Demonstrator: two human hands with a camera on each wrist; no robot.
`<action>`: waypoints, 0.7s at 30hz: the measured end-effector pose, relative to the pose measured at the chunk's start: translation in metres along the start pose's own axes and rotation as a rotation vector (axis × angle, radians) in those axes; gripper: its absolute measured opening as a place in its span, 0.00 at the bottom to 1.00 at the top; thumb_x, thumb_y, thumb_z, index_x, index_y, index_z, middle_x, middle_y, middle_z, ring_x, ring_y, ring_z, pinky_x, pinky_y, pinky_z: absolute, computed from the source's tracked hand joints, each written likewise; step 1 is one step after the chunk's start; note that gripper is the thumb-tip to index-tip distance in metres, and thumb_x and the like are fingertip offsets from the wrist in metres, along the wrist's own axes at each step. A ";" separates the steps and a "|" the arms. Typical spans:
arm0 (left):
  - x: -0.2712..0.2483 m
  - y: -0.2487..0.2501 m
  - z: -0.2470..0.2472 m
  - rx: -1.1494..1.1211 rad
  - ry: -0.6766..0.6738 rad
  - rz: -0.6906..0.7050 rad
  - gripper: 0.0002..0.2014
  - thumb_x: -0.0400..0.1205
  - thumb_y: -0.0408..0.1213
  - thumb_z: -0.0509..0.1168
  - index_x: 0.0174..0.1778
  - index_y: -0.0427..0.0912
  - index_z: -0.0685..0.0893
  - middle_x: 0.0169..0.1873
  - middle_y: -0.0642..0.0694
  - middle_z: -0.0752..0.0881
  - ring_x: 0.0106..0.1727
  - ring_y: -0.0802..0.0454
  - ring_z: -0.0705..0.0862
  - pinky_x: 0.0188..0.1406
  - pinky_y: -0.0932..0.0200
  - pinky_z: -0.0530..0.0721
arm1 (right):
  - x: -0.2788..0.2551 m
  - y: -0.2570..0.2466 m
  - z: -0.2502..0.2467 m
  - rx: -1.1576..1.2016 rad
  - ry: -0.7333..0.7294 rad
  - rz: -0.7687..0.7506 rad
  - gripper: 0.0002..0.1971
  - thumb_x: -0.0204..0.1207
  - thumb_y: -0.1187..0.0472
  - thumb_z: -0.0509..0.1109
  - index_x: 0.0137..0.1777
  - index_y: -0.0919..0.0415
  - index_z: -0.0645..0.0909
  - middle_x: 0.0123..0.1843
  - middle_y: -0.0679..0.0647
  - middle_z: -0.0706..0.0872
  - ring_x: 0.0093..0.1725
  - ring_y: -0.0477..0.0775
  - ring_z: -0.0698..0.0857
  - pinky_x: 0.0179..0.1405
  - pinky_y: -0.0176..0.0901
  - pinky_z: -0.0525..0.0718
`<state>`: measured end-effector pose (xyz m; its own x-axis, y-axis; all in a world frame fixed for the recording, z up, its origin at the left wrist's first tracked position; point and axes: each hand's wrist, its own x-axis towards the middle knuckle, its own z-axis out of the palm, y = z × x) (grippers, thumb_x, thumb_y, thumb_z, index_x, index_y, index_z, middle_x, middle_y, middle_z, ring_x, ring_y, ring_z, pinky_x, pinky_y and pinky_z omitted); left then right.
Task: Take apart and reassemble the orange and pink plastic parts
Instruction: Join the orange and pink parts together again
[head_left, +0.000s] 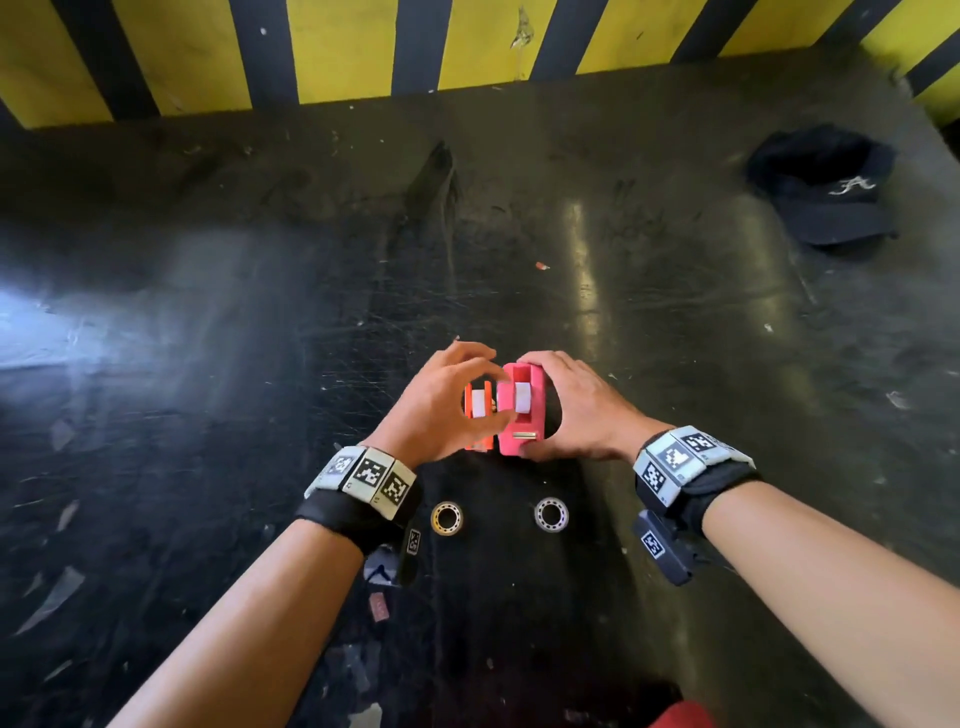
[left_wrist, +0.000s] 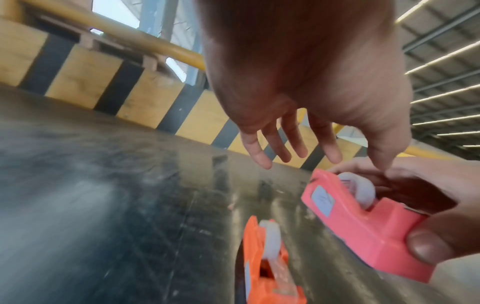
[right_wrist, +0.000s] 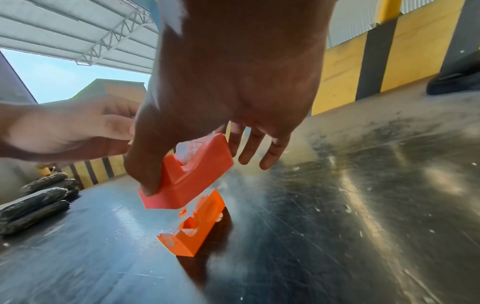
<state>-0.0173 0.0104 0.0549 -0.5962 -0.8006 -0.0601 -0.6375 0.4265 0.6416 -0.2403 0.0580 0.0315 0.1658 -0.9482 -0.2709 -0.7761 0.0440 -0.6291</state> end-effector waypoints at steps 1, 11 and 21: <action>0.000 0.007 -0.002 0.039 -0.018 0.016 0.24 0.73 0.49 0.82 0.65 0.52 0.89 0.75 0.50 0.80 0.75 0.47 0.77 0.76 0.54 0.76 | -0.003 -0.005 -0.002 0.001 0.003 -0.013 0.54 0.49 0.30 0.82 0.77 0.42 0.67 0.70 0.44 0.76 0.67 0.53 0.78 0.69 0.54 0.81; -0.010 0.021 -0.003 0.178 -0.026 0.059 0.24 0.73 0.49 0.82 0.65 0.50 0.90 0.70 0.48 0.79 0.67 0.54 0.76 0.78 0.54 0.72 | -0.025 -0.025 -0.004 -0.040 -0.008 -0.031 0.55 0.51 0.30 0.82 0.79 0.44 0.66 0.71 0.44 0.76 0.67 0.52 0.77 0.70 0.55 0.80; -0.010 0.015 -0.011 -0.008 0.028 0.058 0.20 0.73 0.45 0.80 0.60 0.51 0.88 0.52 0.59 0.88 0.54 0.62 0.81 0.57 0.70 0.76 | -0.011 -0.007 0.002 -0.071 -0.070 0.026 0.53 0.47 0.32 0.84 0.75 0.38 0.65 0.71 0.43 0.76 0.66 0.53 0.78 0.69 0.57 0.81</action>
<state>-0.0155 0.0197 0.0735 -0.6181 -0.7861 -0.0017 -0.5983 0.4691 0.6496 -0.2354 0.0691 0.0377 0.1852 -0.9227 -0.3381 -0.8214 0.0435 -0.5687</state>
